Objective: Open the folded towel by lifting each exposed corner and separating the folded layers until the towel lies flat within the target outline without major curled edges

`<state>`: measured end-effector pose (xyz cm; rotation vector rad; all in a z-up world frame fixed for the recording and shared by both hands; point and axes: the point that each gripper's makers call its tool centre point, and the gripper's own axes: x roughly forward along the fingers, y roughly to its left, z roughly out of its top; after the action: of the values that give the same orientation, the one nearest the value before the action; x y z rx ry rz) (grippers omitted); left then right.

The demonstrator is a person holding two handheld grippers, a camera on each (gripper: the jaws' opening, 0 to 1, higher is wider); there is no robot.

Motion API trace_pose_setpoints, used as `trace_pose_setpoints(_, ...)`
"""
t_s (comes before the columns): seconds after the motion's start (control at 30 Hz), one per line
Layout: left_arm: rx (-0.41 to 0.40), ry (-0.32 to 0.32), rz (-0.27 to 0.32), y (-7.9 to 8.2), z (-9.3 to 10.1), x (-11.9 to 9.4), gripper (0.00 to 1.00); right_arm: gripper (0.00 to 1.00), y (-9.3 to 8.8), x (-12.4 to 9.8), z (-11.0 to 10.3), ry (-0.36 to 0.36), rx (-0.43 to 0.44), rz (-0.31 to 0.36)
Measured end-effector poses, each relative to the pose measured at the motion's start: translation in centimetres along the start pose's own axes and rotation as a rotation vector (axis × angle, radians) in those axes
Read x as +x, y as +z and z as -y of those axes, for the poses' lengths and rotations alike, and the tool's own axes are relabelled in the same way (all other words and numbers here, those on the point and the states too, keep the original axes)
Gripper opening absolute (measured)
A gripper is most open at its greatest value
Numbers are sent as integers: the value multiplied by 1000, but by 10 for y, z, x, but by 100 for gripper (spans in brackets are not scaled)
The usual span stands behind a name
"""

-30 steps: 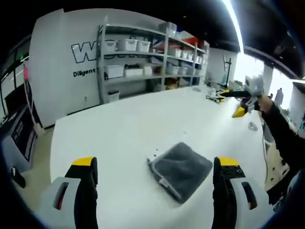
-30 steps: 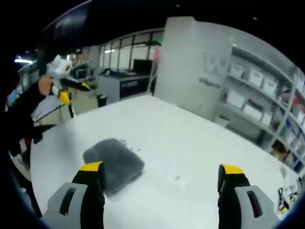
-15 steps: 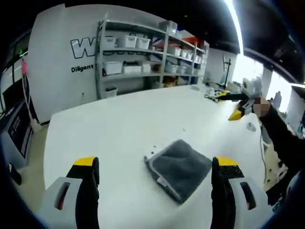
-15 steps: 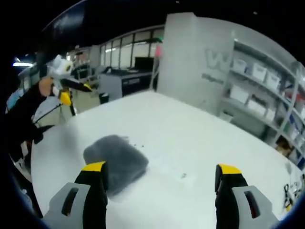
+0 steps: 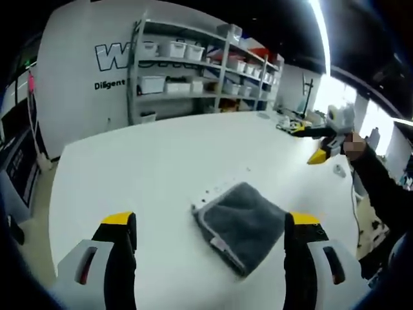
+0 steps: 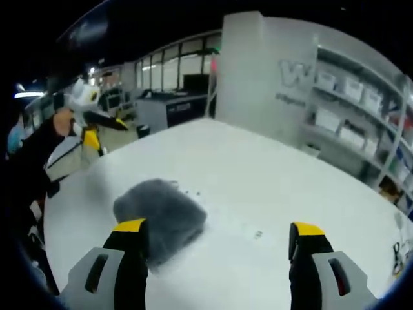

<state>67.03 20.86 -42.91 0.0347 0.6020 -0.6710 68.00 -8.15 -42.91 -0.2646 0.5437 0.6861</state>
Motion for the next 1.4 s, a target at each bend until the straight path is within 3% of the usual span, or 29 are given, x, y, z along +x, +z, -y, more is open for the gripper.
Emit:
trace_pose_setpoints(0.3,-19,-15,-12,-13,0,6,89,89,-9,12,-3,19,18,-13)
trace_pose_setpoints(0.43,-61,-47,-14,-31,-1,18,88,89,-16,19,-9,47,79,17)
trace_pose_setpoints(0.6,-88,-44,-38,-46,-7,30,87,86,-32,29,-13,53,91,-10)
trace_pose_setpoints(1.1,-149,-118,-71,-83,7,52,82,83,-60,47,-40,98,136,-29)
trace_pose_setpoints(1.27,-156,-143,-85,-98,27,55,80,81,-71,53,-51,126,151,-34)
trace_pose_setpoints(1.33,-160,-170,-93,-102,34,57,75,81,-77,57,-55,137,161,-45)
trace_pose_setpoints(1.4,-195,-167,-95,-104,34,59,75,81,-80,60,-55,138,169,-50)
